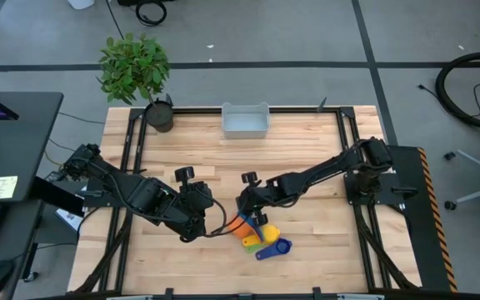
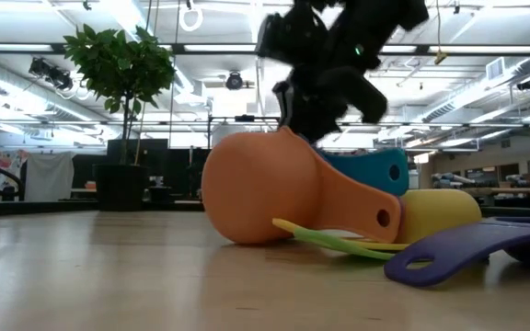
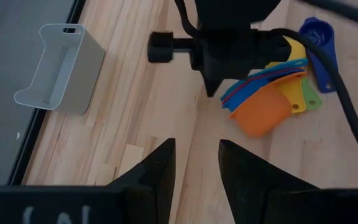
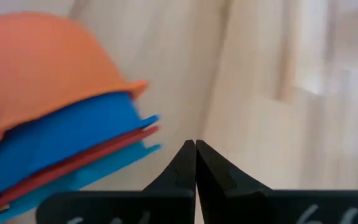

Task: Nest measuring cups in basket
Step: Put the stacked measuring cups into the gray bin

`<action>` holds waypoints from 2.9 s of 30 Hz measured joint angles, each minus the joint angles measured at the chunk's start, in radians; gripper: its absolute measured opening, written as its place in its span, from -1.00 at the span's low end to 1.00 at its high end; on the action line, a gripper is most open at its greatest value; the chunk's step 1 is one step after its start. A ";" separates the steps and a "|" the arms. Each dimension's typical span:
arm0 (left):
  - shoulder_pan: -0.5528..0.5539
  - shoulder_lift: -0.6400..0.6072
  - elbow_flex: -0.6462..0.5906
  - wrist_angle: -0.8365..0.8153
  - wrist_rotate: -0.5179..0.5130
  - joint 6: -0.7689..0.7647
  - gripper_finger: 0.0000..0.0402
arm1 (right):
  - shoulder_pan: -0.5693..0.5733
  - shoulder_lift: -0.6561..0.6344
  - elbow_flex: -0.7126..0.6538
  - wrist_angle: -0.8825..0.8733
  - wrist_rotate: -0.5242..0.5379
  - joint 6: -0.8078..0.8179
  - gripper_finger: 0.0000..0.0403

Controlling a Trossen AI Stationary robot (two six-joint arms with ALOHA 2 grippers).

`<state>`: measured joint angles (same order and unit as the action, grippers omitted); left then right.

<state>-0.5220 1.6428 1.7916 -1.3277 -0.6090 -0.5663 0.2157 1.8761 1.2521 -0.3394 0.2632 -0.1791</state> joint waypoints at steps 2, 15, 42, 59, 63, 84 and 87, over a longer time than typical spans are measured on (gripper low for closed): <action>0.000 0.000 0.000 0.000 0.001 0.000 -0.36 | 0.000 -0.015 0.034 -0.036 0.039 0.000 -0.98; -0.003 0.102 0.001 -0.024 0.078 -0.107 -0.38 | 0.004 -0.185 0.117 -0.377 -0.136 0.288 -0.98; 0.009 0.447 0.001 0.101 0.156 -0.204 -0.99 | -0.004 -0.194 -0.083 -0.201 -0.390 0.266 -0.98; 0.009 0.546 0.000 0.143 0.177 -0.234 -1.00 | -0.054 -0.182 -0.230 0.129 -0.442 0.272 -0.98; 0.014 0.546 0.000 0.150 0.178 -0.224 -1.00 | -0.059 -0.145 -0.230 0.165 -0.462 0.273 -0.98; 0.087 0.598 0.000 0.276 0.181 -0.120 -1.00 | -0.054 -0.065 -0.205 0.373 -0.661 0.297 -0.98; 0.097 0.597 0.000 0.276 0.176 -0.098 -0.99 | -0.055 -0.065 -0.203 0.366 -0.663 0.312 -0.98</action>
<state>-0.4255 2.2402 1.7916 -1.0513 -0.4332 -0.6647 0.1612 1.8107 1.0489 0.0270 -0.4000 0.1326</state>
